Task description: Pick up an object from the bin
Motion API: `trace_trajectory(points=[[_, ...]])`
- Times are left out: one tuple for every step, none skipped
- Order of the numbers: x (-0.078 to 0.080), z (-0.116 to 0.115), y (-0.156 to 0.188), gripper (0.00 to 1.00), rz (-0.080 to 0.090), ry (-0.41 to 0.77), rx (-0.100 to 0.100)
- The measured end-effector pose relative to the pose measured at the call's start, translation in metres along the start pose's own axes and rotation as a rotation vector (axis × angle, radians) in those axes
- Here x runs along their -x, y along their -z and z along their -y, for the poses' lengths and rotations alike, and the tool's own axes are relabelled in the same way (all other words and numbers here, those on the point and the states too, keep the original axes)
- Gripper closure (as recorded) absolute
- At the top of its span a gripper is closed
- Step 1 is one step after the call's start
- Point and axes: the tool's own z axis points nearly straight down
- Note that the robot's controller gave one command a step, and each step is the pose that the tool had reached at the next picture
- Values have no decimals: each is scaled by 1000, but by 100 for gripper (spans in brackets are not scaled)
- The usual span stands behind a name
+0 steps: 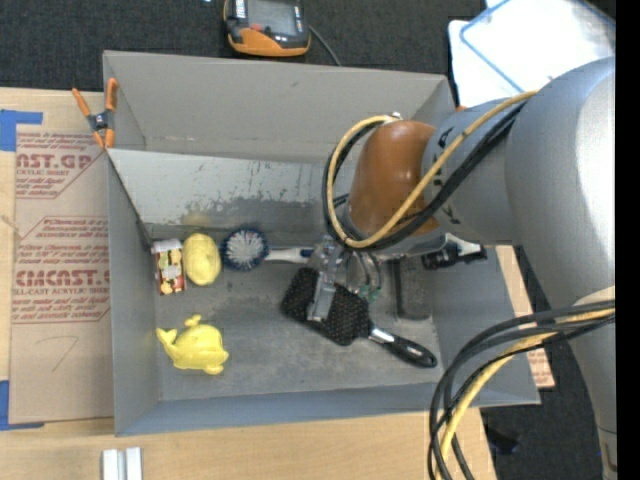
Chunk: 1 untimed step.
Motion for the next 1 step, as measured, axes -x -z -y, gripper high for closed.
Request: trace_trajectory(points=[[6, -2, -3, 100, -6, -21, 0]])
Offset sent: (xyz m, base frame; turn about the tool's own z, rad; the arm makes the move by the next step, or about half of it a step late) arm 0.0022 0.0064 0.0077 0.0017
